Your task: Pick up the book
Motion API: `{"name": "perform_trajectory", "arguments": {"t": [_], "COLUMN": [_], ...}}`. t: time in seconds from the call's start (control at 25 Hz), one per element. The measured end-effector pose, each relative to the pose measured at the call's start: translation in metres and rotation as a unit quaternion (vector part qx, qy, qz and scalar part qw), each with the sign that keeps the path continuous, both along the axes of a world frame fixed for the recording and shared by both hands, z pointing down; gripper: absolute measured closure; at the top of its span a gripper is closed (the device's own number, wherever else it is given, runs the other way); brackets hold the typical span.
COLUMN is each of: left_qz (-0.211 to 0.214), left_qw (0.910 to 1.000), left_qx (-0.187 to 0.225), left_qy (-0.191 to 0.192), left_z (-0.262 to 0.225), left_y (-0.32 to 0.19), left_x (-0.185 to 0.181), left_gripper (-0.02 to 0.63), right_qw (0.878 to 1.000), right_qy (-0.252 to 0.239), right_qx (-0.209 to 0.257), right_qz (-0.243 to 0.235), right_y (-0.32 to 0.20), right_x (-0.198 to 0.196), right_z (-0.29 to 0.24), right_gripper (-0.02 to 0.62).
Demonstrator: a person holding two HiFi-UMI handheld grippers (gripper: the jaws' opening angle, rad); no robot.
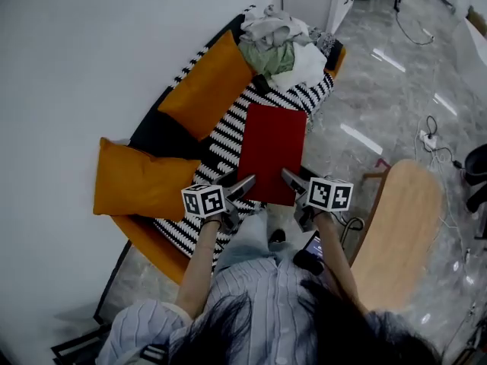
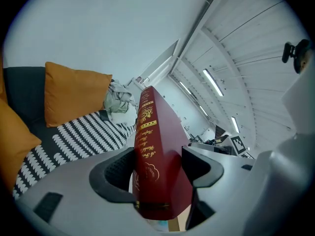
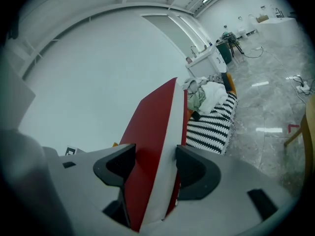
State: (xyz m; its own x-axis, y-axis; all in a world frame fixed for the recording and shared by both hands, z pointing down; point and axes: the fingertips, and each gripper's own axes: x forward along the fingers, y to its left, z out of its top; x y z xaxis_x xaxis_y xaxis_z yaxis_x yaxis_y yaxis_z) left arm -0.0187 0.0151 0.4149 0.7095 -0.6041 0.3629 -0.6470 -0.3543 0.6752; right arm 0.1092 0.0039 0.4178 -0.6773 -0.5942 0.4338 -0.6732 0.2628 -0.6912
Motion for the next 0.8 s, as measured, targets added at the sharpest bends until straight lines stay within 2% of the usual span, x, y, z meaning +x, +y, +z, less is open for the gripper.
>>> {"name": "perform_trajectory", "arguments": {"t": [0.24,0.4,0.8], "left_qz": [-0.019,-0.035,-0.054], "left_qw": [0.9998,0.9994,0.9985], "left_qx": [-0.002,0.004,-0.001], "left_qy": [0.005,0.002,-0.005], "left_z": [-0.002,-0.008,-0.011], "left_y": [0.032,0.05,0.069], "left_x": [0.0,-0.001,-0.016], "left_gripper": [0.291,0.293,0.293], "right_qw": [1.0,1.0,0.999], "right_qy": [0.006,-0.01,-0.012], "right_qx": [0.0,-0.001,0.0], "right_qz": [-0.018,-0.023,-0.04], "right_y": [0.027,0.042,0.057], "right_x": [0.002,-0.002,-0.016], "right_z": [0.0,-0.006,-0.005], "right_gripper": [0.319,0.319,0.319]}}
